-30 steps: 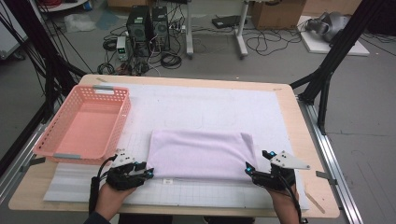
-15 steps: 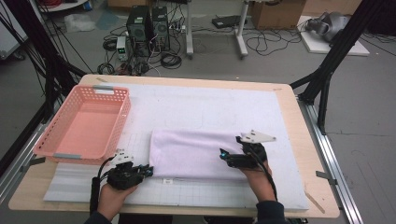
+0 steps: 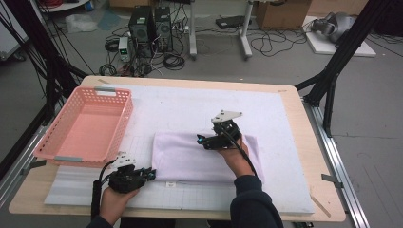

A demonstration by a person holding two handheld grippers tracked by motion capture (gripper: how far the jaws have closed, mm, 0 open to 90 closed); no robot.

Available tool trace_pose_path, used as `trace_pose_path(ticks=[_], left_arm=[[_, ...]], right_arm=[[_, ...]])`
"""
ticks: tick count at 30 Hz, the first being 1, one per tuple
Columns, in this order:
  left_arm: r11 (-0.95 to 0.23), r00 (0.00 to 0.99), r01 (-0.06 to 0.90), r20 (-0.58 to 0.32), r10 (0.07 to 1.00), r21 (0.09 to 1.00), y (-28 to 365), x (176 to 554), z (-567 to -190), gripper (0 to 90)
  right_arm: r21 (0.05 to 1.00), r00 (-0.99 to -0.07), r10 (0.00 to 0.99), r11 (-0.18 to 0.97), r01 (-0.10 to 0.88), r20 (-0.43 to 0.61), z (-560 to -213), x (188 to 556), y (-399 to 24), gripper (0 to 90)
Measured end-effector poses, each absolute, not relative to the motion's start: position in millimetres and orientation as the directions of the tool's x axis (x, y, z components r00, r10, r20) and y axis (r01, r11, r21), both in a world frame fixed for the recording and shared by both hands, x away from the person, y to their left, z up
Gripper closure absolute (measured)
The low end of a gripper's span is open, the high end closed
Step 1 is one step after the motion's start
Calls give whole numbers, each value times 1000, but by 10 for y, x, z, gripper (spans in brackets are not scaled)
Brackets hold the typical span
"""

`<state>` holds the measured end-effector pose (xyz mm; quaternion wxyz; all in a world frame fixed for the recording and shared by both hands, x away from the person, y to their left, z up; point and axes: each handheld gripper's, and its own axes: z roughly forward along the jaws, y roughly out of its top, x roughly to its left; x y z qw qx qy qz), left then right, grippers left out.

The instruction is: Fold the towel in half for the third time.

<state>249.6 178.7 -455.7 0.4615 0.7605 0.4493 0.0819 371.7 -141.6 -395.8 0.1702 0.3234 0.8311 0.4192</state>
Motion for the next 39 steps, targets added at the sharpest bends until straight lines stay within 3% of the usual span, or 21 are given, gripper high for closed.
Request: trace_pose_path(ticks=[8,31,33,36,39], left_arm=[[-169,575,599,-274,771,782,1762,2473,-4556,798],[-165,571,601,-275,773,782,1766,2471,-4556,801],[-160,567,602,-278,776,782,1764,2471,-4557,802],[-151,564,614,-297,771,775,1787,2486,-4556,807],[-147,562,619,-304,770,771,1805,2488,-4549,816]], right_arm=[[762,-761,649,496,415,-8,-4023,3929,-1030,191],[665,-861,508,631,400,36,-4307,4227,-87,343],[657,-865,500,637,402,45,-4337,4235,-59,393],[658,-885,459,644,390,74,-4334,4228,-44,561],[656,-884,456,636,407,107,-4334,4223,-50,654]])
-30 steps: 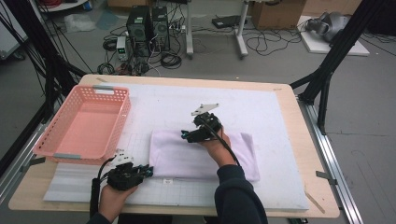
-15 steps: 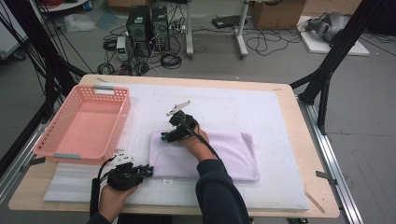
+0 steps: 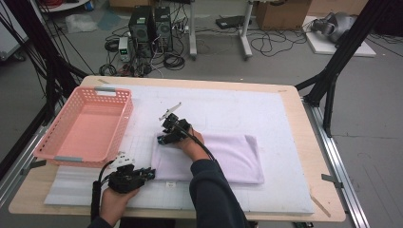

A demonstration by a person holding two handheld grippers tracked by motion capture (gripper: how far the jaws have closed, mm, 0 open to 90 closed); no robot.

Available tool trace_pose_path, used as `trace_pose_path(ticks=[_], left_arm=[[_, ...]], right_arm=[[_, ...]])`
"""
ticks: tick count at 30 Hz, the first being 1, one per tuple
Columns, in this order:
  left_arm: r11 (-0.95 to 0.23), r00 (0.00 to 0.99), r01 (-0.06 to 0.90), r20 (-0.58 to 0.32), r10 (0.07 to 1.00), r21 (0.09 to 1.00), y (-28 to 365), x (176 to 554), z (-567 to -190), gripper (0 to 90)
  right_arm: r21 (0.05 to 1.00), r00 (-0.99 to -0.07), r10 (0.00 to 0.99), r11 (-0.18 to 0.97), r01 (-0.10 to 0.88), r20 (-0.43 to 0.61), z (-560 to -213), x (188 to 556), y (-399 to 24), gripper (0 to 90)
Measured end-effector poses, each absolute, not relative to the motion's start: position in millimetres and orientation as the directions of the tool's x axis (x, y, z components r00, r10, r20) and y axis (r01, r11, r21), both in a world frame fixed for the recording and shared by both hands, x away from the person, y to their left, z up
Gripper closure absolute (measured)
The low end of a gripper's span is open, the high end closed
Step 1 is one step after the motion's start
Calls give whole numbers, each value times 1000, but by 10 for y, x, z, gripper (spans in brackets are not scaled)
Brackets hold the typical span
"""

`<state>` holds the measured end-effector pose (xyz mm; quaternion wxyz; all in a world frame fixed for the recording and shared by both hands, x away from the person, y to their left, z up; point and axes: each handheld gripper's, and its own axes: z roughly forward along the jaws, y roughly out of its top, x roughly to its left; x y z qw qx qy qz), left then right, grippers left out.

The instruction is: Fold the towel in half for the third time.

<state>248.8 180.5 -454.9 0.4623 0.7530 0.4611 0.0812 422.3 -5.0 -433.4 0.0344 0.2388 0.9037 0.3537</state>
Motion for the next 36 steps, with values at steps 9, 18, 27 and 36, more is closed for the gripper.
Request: trace_pose_path(ticks=[9,18,27,36], left_arm=[[-79,549,600,-339,764,796,1883,2441,-4427,824],[-9,587,554,-383,713,833,1770,2456,-4217,825],[-41,647,541,-385,658,840,1274,2566,-4062,822],[-108,698,535,-367,615,838,737,2685,-3950,822]], right_arm=[[695,-889,450,613,375,82,-4220,4161,-56,818],[793,-883,462,507,337,79,-3907,4083,-381,818],[818,-864,501,477,323,49,-3717,4001,-802,818],[834,-819,571,423,354,58,-3705,3937,-1387,816]])
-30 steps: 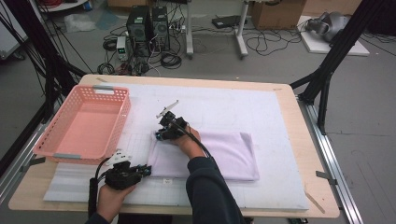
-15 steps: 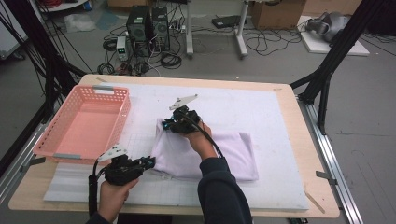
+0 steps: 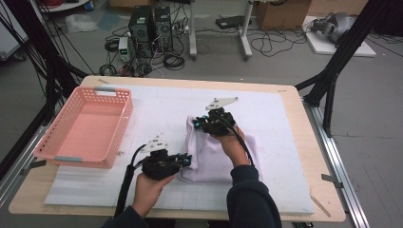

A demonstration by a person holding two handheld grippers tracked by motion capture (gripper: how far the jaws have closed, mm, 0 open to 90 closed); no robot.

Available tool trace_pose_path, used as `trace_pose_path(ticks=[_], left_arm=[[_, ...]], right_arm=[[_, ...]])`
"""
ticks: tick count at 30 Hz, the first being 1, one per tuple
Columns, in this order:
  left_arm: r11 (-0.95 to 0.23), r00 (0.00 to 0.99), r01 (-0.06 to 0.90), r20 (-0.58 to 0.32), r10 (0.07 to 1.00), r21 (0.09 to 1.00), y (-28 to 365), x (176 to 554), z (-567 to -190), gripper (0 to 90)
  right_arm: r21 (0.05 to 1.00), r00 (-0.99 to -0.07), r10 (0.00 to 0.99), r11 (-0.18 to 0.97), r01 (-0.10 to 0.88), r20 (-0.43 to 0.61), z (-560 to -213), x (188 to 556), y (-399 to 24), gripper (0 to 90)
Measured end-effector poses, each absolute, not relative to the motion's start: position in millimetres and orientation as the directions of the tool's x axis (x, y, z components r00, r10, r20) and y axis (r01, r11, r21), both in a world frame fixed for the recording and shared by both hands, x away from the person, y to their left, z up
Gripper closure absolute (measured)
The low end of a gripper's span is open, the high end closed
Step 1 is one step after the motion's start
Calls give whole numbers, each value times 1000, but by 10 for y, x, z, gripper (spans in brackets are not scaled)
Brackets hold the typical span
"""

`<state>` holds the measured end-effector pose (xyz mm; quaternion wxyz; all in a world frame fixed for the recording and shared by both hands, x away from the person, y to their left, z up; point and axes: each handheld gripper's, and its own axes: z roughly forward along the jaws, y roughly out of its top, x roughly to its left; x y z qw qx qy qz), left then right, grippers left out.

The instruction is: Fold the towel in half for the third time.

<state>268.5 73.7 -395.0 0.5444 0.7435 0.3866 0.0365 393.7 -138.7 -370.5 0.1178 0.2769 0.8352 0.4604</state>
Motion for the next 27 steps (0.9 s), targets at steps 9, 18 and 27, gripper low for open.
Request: trace_pose_path(ticks=[9,18,27], left_arm=[[-162,737,535,-364,570,829,269,2769,-3873,822],[-197,750,552,-379,542,810,-183,2834,-3975,821],[-237,755,561,-372,540,793,-589,2906,-4035,814]], right_arm=[[838,-793,607,406,363,49,-3708,3873,-1812,811],[831,-760,650,407,379,29,-3767,3810,-2215,806],[816,-718,696,414,405,3,-3863,3766,-2502,799]])
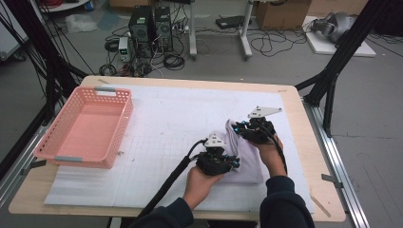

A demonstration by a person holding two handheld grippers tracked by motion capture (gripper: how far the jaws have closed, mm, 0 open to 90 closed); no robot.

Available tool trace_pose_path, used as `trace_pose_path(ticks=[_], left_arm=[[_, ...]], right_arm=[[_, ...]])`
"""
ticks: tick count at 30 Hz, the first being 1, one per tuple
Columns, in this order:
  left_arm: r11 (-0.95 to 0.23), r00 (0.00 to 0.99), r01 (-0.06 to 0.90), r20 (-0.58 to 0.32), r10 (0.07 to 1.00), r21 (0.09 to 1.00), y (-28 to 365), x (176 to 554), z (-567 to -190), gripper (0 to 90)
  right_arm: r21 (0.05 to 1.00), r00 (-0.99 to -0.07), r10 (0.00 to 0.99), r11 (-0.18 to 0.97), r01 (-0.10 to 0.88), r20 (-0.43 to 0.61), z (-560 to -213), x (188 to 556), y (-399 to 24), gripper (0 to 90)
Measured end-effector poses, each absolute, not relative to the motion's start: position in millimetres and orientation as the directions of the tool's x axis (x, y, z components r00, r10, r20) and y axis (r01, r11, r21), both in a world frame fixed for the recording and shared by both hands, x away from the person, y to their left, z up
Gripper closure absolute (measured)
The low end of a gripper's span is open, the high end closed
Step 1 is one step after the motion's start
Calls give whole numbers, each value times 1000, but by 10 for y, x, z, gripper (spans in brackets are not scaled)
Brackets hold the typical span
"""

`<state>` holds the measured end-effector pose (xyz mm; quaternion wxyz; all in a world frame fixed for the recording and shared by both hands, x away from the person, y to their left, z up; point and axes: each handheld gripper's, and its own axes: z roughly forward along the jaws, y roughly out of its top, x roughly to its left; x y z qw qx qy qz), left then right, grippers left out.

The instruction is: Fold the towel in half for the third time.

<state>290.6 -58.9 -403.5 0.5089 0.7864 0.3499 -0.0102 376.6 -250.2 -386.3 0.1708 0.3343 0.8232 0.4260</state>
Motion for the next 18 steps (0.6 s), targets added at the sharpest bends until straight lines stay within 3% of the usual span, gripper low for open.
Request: trace_pose_path(ticks=[3,7,9,18], left_arm=[[-248,750,578,-387,537,777,-677,2926,-4089,765],[-248,779,546,-375,503,800,-636,2874,-4049,523],[-222,785,521,-361,504,824,-552,2857,-3980,421],[-198,795,355,-183,579,914,144,2846,-3859,321]], right_arm=[[797,-695,719,414,440,10,-3933,3769,-2579,766],[807,-637,771,368,462,13,-3956,3724,-2712,663],[813,-608,793,338,474,24,-3971,3687,-2821,659],[830,-500,866,274,486,7,-3990,3342,-3144,595]])
